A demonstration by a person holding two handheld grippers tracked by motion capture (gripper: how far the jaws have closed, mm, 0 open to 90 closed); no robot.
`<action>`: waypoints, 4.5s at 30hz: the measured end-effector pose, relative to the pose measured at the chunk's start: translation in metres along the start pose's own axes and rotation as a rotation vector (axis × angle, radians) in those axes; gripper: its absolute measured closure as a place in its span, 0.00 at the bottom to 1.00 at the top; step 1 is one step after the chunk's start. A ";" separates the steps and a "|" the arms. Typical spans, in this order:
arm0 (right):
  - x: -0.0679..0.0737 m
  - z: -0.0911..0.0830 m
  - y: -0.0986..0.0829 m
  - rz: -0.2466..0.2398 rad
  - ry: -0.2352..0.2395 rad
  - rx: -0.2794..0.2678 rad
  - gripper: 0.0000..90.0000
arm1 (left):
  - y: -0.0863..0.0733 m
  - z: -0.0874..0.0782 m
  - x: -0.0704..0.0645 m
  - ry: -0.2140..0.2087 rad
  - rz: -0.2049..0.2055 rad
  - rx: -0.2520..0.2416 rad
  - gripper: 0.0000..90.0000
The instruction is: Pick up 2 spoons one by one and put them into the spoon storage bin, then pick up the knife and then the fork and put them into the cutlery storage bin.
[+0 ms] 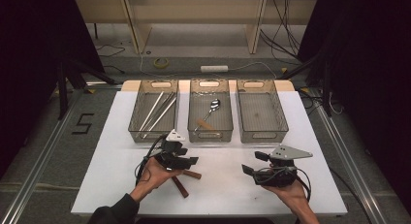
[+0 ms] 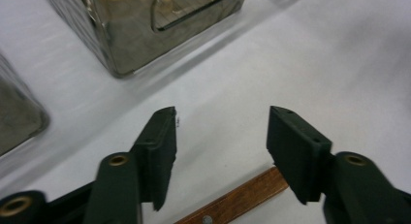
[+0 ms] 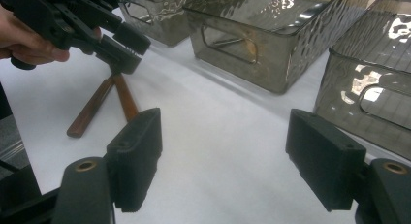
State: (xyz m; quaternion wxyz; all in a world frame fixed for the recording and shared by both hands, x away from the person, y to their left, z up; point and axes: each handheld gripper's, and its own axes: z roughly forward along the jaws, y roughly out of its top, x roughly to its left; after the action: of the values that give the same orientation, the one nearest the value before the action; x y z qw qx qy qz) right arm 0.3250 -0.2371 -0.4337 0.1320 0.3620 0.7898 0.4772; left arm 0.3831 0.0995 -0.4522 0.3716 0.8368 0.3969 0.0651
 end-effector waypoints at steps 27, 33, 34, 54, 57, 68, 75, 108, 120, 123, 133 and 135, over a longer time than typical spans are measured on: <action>0.002 0.002 0.001 -0.013 0.009 0.005 0.34 | -0.006 0.014 -0.001 -0.031 0.067 0.132 0.99; 0.002 0.002 0.001 -0.015 0.008 0.007 0.34 | -0.010 0.019 0.000 -0.023 0.068 0.181 0.99; 0.002 0.002 0.001 -0.015 0.007 0.008 0.34 | -0.010 0.019 0.000 -0.023 0.071 0.188 0.99; 0.002 0.001 0.003 -0.024 0.009 0.007 0.34 | -0.029 0.000 -0.002 -0.072 0.105 0.322 0.99; 0.003 0.002 0.002 -0.028 0.008 0.009 0.34 | -0.033 -0.006 0.001 -0.082 0.112 0.357 0.99; 0.007 0.003 0.004 -0.041 0.011 0.018 0.34 | -0.049 -0.027 0.016 -0.098 0.084 0.444 0.99; 0.009 0.003 0.004 -0.051 0.013 0.022 0.34 | -0.055 -0.037 0.025 -0.081 0.070 0.489 0.99; 0.008 0.003 0.005 -0.043 0.018 0.018 0.34 | -0.060 -0.063 0.036 0.025 0.005 0.475 0.83; 0.007 0.003 0.005 -0.039 0.016 0.014 0.34 | -0.061 -0.081 0.025 0.101 -0.063 0.439 0.45; 0.008 0.003 0.005 -0.040 0.016 0.016 0.34 | -0.064 -0.083 0.024 0.120 -0.084 0.431 0.43; 0.008 0.003 0.005 -0.042 0.015 0.021 0.34 | -0.079 -0.081 0.027 0.142 -0.122 0.447 0.54; 0.008 0.003 0.005 -0.040 0.017 0.016 0.34 | -0.081 -0.080 0.027 0.155 -0.122 0.453 0.57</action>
State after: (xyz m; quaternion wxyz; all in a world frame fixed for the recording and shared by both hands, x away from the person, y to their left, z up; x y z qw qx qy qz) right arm 0.3234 -0.2283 -0.4302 0.1320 0.3429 0.8018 0.4713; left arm 0.3192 0.1972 -0.4541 0.1463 0.8658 0.4782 0.0159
